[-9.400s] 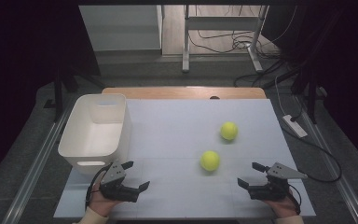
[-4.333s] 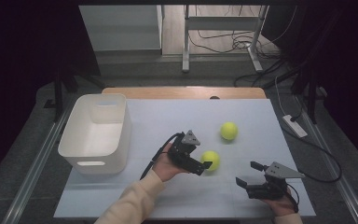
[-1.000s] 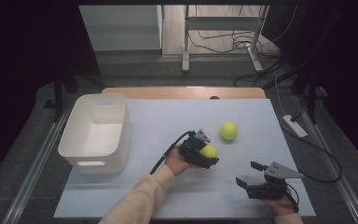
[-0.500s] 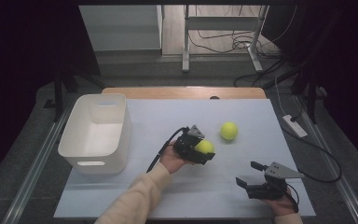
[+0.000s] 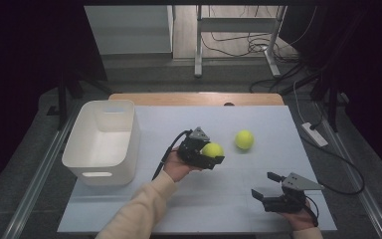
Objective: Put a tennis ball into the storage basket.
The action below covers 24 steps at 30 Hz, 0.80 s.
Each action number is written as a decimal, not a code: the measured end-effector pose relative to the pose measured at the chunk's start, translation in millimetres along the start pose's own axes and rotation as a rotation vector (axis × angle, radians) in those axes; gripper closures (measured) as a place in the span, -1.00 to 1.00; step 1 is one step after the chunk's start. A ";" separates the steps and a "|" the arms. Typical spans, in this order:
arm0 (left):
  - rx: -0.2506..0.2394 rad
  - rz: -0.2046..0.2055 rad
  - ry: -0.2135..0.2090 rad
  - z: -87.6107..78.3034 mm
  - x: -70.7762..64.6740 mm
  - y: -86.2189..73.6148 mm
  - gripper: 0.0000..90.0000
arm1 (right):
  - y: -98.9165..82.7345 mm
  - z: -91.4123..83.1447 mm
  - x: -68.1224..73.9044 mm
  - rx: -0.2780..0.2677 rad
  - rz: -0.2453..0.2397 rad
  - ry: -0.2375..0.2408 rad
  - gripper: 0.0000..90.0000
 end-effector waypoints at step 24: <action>-0.077 0.034 -0.003 -30.6 -6.0 20.0 -0.41 | -0.2 -0.1 -0.2 0.001 -0.001 -0.001 -0.77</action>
Point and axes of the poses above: each handheld gripper's, and its own axes: z roughly forward along the jaws, y roughly out of its top, x roughly to its left, the point moved 5 cm from there along z, roughly forward along the jaws, and after that the axes turned 3 degrees about -x, right-handed, at the moved point
